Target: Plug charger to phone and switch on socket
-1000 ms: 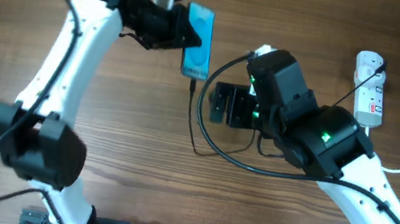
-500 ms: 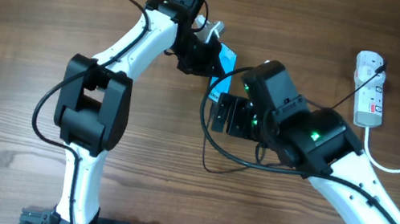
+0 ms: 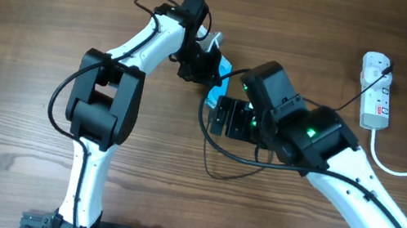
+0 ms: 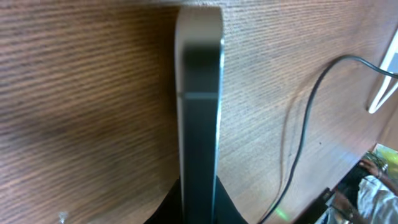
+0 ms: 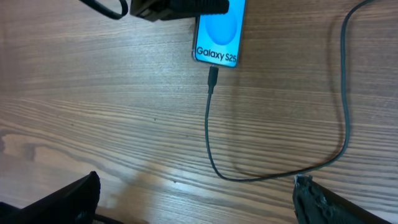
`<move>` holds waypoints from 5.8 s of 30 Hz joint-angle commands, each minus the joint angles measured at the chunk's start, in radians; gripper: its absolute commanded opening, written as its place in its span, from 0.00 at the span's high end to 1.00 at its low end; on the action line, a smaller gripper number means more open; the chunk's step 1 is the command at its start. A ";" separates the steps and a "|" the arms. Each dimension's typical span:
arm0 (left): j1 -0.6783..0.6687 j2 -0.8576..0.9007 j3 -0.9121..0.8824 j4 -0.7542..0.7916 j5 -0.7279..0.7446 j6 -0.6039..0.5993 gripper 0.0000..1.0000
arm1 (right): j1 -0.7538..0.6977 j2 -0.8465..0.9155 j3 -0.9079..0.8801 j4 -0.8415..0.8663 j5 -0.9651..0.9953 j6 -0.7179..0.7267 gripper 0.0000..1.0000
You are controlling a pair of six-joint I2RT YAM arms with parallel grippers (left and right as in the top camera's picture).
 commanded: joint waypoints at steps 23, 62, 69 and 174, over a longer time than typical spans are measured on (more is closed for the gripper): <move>0.086 -0.219 -0.004 -0.126 -0.416 -0.154 0.00 | -0.157 0.013 -0.009 -0.170 0.328 -0.068 0.00; 0.088 -0.792 -0.004 -0.112 -0.429 -0.186 0.00 | -1.202 0.698 0.154 0.406 -0.087 -0.513 0.00; 0.088 -0.792 -0.004 -0.112 -0.429 -0.186 0.00 | -1.200 0.722 0.150 0.404 -0.120 -0.513 0.00; 0.088 -0.792 -0.004 -0.112 -0.429 -0.186 0.00 | -0.726 -0.666 -0.357 0.052 0.041 -0.395 0.00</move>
